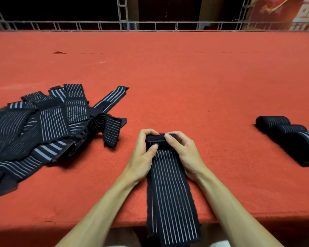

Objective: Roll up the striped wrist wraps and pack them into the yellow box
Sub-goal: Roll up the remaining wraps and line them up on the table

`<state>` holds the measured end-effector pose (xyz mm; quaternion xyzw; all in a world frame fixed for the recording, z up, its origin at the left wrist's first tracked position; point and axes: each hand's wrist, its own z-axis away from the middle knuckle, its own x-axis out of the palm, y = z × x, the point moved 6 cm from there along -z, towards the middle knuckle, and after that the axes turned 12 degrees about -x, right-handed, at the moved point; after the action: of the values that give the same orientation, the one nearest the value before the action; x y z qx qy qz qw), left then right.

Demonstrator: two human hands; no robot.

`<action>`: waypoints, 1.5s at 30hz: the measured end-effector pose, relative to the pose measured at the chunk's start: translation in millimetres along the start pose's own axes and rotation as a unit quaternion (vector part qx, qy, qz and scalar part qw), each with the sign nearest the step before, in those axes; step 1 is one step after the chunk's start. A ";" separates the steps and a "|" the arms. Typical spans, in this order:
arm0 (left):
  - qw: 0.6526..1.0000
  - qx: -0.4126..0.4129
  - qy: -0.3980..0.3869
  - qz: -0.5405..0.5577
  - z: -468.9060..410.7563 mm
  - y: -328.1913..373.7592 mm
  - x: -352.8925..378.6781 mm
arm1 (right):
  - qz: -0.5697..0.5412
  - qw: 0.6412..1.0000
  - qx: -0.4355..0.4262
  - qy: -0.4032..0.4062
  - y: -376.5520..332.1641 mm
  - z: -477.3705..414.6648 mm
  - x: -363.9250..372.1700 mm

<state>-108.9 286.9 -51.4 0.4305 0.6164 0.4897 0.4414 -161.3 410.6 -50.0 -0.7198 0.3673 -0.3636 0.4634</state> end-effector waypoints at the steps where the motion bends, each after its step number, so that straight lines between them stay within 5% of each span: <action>1: 1.000 -0.005 -0.002 -0.010 0.0 -0.5 0.8 | -0.002 1.000 -0.004 0.000 -0.4 0.4 -0.6; 13: 0.998 -0.066 -0.009 -0.012 -5.6 -0.4 8.4 | -0.033 0.997 -0.063 -0.022 -6.5 1.0 -8.2; 24: 0.995 -0.052 -0.015 0.079 -2.1 -0.4 -3.0 | 0.075 0.997 0.018 -0.001 3.3 -0.7 -4.5; 30: 0.998 -0.029 -0.044 0.044 -0.8 0.3 -0.3 | 0.093 0.995 0.014 0.011 -0.2 0.3 -5.5; 38: 0.996 -0.063 -0.058 -0.025 -3.7 -3.3 11.0 | -0.037 0.999 0.026 -0.016 3.4 2.1 -6.4; 45: 0.995 -0.090 -0.023 -0.040 -7.5 -5.9 12.1 | 0.006 0.999 -0.037 -0.035 -3.1 1.6 -4.1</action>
<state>-119.6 296.0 -57.7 0.3748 0.5762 0.5151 0.5120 -161.2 415.7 -48.3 -0.7466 0.3686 -0.3215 0.4509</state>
